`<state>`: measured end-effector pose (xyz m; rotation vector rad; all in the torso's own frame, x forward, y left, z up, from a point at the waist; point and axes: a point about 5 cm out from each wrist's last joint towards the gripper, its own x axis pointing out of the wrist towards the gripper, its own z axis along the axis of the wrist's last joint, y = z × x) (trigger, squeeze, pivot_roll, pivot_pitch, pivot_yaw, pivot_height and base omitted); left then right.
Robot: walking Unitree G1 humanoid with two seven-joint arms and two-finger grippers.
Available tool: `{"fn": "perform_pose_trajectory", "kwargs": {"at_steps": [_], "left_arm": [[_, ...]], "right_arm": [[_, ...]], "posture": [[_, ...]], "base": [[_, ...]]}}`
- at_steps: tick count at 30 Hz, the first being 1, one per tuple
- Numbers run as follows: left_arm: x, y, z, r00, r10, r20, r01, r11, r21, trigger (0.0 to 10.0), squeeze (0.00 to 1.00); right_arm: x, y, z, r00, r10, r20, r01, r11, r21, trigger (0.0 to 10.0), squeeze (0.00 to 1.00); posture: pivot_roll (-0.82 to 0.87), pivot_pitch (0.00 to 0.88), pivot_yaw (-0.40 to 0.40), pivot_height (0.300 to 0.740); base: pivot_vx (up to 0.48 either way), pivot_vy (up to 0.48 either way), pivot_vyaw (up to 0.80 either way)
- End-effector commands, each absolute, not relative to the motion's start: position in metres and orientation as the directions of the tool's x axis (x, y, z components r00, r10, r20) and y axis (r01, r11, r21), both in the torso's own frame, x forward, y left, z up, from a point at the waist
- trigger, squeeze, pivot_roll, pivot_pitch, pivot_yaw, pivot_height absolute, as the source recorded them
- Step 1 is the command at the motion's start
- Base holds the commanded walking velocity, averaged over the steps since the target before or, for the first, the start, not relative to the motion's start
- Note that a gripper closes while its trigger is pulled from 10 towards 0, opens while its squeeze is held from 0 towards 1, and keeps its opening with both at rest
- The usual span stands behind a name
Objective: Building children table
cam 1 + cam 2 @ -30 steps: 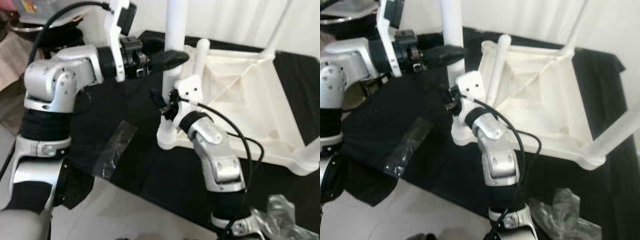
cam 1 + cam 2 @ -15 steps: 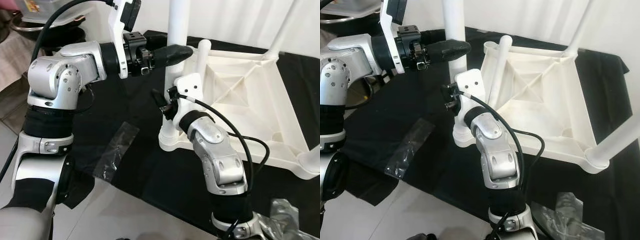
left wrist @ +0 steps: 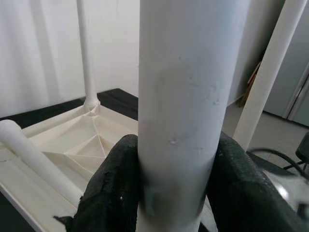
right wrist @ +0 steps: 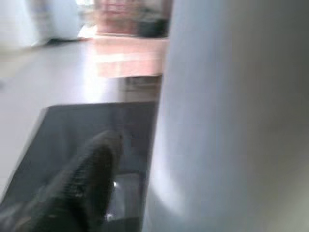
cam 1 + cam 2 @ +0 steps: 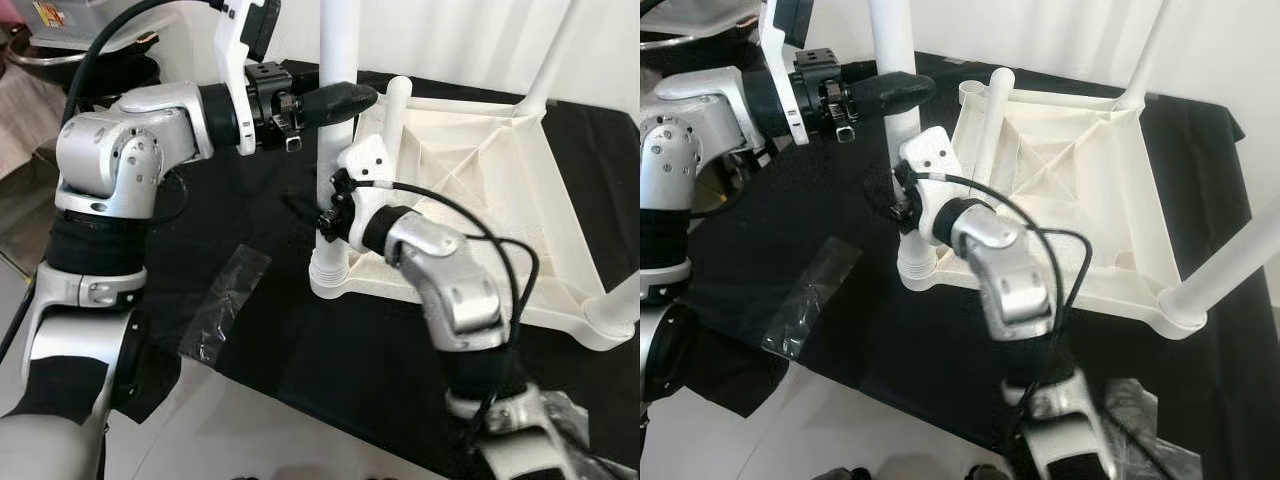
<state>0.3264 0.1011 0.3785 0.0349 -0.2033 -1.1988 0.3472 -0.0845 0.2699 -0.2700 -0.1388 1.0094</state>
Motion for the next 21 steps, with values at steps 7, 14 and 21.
{"fn": "perform_pose_trajectory", "kwargs": {"at_steps": [7,14,21], "left_arm": [[0.321,0.1,0.377,0.315,-0.942,0.117,0.935,0.329,0.135,0.0,0.0],[0.314,0.1,0.375,0.276,-0.957,0.086,0.947,0.286,0.147,0.0,0.0],[0.313,0.101,0.377,0.271,-0.959,0.086,0.947,0.282,0.154,0.0,0.0]], "right_arm": [[0.368,-0.102,0.284,0.32,0.947,-0.036,-0.902,0.293,-0.316,10.0,0.0],[0.38,-0.098,0.279,0.186,0.982,-0.041,-0.959,0.173,-0.223,2.2,0.0],[0.38,-0.095,0.273,0.117,0.991,-0.07,-0.975,0.101,-0.199,0.0,0.0]], "posture": [[0.01,0.151,0.016,0.74],[0.03,0.159,0.019,0.74],[0.03,0.164,0.018,0.74]], "base": [[0.0,0.0,0.0],[0.0,0.0,0.0],[0.0,0.0,0.0]]}}
